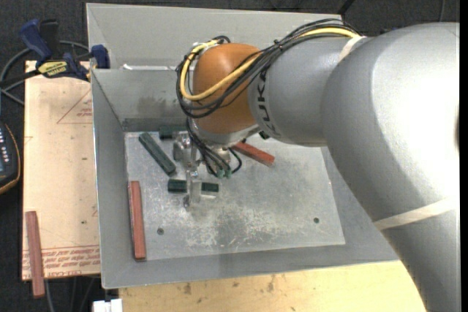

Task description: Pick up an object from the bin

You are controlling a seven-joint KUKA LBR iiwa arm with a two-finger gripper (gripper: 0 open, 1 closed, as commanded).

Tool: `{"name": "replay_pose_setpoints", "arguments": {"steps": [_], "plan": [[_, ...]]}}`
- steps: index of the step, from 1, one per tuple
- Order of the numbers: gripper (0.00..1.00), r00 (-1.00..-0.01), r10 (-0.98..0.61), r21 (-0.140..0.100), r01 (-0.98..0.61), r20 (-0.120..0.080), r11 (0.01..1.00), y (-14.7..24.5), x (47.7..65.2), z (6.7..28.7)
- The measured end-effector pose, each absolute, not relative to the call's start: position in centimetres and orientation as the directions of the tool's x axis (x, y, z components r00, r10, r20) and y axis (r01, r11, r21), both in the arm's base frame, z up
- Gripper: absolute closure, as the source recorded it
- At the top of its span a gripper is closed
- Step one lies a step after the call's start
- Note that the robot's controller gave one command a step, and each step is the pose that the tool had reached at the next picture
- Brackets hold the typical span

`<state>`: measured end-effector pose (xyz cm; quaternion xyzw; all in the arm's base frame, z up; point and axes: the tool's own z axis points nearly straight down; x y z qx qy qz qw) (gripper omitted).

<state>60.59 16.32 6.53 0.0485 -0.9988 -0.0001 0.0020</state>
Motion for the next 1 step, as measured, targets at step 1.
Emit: {"name": "replay_pose_setpoints", "arguments": {"steps": [1], "plan": [[1.00, -0.995, -0.096, 0.002, -0.096, -0.003, 0.995, 16.35, 60.81, 7.14]]}}
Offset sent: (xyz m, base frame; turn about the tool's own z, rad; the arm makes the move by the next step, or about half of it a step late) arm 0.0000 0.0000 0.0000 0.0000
